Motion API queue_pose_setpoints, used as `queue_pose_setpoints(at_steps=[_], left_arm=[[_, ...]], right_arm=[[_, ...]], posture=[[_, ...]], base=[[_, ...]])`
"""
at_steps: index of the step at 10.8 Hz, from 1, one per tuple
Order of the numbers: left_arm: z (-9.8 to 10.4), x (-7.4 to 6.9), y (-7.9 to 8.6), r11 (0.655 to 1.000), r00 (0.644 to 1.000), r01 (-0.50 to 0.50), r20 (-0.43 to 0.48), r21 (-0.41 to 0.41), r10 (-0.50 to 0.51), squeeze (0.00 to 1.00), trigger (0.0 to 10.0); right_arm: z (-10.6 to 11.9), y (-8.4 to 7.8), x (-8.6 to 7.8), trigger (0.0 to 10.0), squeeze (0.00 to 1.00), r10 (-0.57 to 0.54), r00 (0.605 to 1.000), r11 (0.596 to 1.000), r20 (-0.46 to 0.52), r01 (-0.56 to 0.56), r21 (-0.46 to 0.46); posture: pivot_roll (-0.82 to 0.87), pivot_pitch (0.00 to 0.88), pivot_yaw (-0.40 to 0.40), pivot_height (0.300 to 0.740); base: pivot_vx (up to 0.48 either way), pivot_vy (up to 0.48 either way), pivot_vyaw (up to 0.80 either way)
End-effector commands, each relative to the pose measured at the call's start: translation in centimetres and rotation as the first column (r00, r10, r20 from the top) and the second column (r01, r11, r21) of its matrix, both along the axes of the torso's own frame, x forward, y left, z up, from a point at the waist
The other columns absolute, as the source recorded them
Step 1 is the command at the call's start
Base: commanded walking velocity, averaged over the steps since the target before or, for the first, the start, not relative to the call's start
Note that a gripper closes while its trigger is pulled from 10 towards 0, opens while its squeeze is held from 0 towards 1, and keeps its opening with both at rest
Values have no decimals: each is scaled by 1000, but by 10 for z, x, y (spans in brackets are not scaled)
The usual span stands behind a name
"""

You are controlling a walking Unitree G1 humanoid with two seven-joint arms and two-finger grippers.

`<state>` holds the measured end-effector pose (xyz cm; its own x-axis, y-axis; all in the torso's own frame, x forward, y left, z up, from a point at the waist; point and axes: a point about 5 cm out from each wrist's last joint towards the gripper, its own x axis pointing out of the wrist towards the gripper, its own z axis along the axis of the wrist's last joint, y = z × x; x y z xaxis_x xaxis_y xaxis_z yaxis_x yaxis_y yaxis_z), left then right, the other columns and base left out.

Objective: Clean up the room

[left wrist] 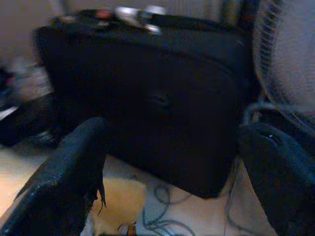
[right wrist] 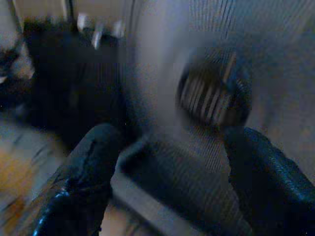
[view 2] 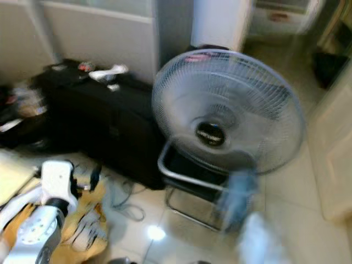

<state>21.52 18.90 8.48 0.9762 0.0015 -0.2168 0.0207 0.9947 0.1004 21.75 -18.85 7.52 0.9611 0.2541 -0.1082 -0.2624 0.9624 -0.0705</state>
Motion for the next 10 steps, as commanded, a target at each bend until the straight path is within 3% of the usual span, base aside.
queue_pose_setpoints(at_steps=[1,2,4,6,8,10], left_arm=[[3,-2,0,999,999,-37,-15,21,37,0,10000],[-3,0,-8,998,999,-5,-35,67,7,0,10000],[-4,2,-12,997,997,44,-73,70,-39,0,10000],[-6,4,-10,999,993,31,-111,35,-27,0,10000],[-4,7,-16,998,991,11,-135,-60,-19,0,10000],[5,11,-17,999,1000,-4,-15,35,5,0,10000]], right_arm=[[-10,-3,-6,10000,1000,-64,996,998,-60,63,-14],[-22,-10,-6,10000,1000,-104,989,993,-103,99,-58],[-35,6,-5,10000,1000,19,974,999,-225,-29,-42],[-31,16,-3,10000,1000,27,980,1000,-199,-26,7],[-19,22,3,10000,1000,21,987,999,-160,-15,44],[-7,19,10,10000,1000,-7,992,999,-122,11,33]], posture=[[-56,0,3,740],[-57,0,5,740],[-81,0,34,740],[-75,0,32,740],[-72,0,22,740],[-50,0,-15,740]], base=[[0,0,800],[0,0,800],[0,0,800],[0,0,800],[0,0,800],[0,0,800]])
